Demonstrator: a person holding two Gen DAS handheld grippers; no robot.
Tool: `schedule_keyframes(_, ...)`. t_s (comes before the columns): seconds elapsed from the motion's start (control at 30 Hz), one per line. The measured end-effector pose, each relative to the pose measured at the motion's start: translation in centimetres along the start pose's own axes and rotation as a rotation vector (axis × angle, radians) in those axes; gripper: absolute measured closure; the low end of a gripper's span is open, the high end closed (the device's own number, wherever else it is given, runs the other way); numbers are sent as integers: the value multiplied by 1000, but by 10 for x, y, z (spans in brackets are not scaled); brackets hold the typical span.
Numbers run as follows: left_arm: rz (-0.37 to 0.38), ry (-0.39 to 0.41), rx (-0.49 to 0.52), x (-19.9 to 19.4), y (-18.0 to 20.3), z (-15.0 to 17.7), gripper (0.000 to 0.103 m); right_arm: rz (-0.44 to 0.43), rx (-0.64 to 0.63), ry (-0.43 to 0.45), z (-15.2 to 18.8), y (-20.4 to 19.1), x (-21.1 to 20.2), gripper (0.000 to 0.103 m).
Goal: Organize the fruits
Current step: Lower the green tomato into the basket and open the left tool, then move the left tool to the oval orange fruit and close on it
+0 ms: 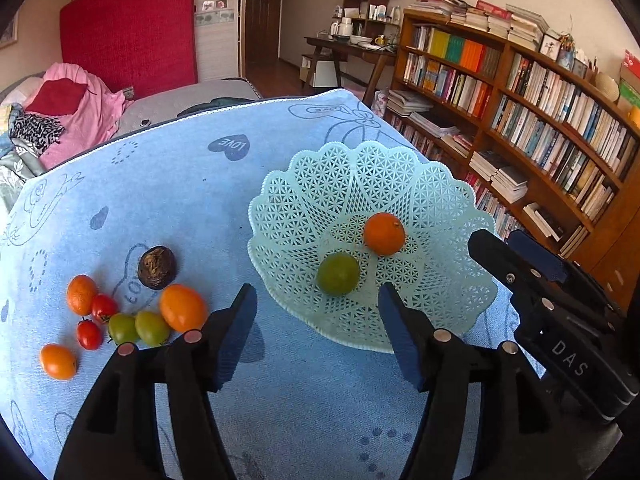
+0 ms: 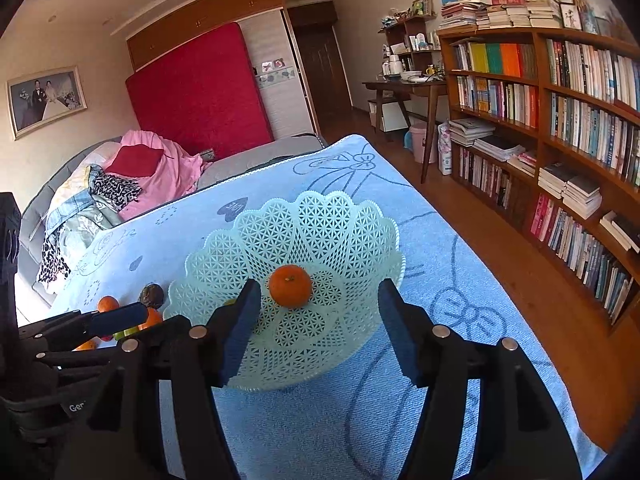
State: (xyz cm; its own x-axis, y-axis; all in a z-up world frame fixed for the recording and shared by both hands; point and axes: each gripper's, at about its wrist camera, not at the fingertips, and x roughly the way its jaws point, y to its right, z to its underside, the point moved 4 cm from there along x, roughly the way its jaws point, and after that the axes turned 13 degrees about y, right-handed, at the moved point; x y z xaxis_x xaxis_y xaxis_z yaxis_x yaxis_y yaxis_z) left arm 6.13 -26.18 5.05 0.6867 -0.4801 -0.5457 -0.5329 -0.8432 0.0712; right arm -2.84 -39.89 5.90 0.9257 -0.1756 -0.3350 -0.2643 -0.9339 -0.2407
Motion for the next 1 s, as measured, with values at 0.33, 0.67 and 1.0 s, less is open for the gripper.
schedule_keyframes(0.33, -98, 49, 1, -21, -22, -6, 24, -27, 0, 11, -2, -9, -6, 39)
schedule_keyframes(0.67, -195, 97, -11, -47, -47, -9, 16, -96, 0, 23, -2, -29, -15, 29)
schedule_keyframes(1.0, -294, 111, -60, -72, -89, 5, 14, -176, -26, 20, 4, -60, -25, 29)
